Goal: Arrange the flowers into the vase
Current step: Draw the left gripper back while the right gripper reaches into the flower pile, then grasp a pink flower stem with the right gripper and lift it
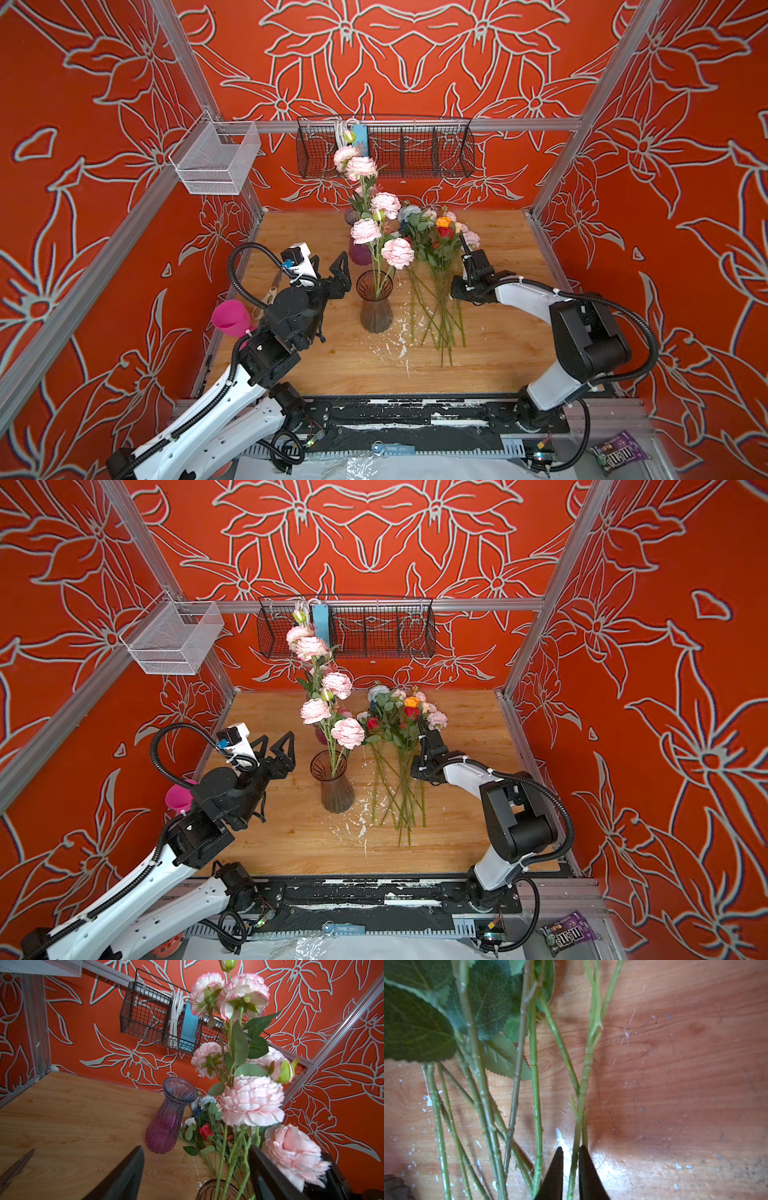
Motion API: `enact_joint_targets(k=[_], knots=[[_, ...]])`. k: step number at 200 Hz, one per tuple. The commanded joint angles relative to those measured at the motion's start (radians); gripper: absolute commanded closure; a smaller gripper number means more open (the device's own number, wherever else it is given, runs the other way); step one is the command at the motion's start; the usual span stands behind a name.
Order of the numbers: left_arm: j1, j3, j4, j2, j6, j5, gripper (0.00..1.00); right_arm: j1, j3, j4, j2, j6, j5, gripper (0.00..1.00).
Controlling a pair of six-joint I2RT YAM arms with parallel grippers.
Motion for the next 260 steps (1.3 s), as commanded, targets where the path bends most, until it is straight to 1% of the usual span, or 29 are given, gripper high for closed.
enact_joint_targets(k=[1,30,50,71,88,144,160,175,222,239,260], knots=[[-0.003,0.027,0.004,0.002,-0.021,0.004,0.21,-0.012,-0.026,0.022,-0.036,0.038,0.004,0.86],[-0.002,0.030,-0.001,0.003,-0.023,0.006,0.21,-0.015,-0.015,-0.003,-0.046,0.046,0.006,0.85],[-0.003,0.029,0.001,0.001,-0.021,0.006,0.21,-0.015,-0.021,0.012,-0.031,0.055,-0.025,0.84],[-0.003,0.028,0.003,0.002,-0.014,-0.001,0.21,-0.016,-0.019,0.019,0.000,0.063,-0.020,0.83],[-0.003,0.028,0.003,0.002,-0.015,0.000,0.21,-0.018,-0.020,0.031,0.010,0.064,-0.034,0.84],[-0.003,0.029,0.001,0.007,-0.015,-0.001,0.21,-0.026,-0.027,0.025,0.006,0.075,-0.024,0.86],[-0.003,0.031,0.001,0.002,-0.011,0.000,0.21,-0.032,-0.043,0.040,-0.004,0.110,-0.024,0.88],[-0.003,0.030,0.002,-0.004,-0.009,0.001,0.21,-0.041,-0.065,0.069,-0.014,0.141,-0.047,0.88],[-0.003,0.031,0.001,-0.001,-0.016,0.012,0.21,-0.044,-0.079,0.079,-0.011,0.146,-0.060,0.88],[-0.003,0.033,-0.004,0.001,-0.021,0.013,0.21,-0.044,-0.091,0.087,-0.034,0.150,-0.067,0.90],[-0.003,0.031,-0.002,0.002,-0.021,0.009,0.21,-0.044,-0.109,0.087,-0.097,0.155,-0.057,0.94]])
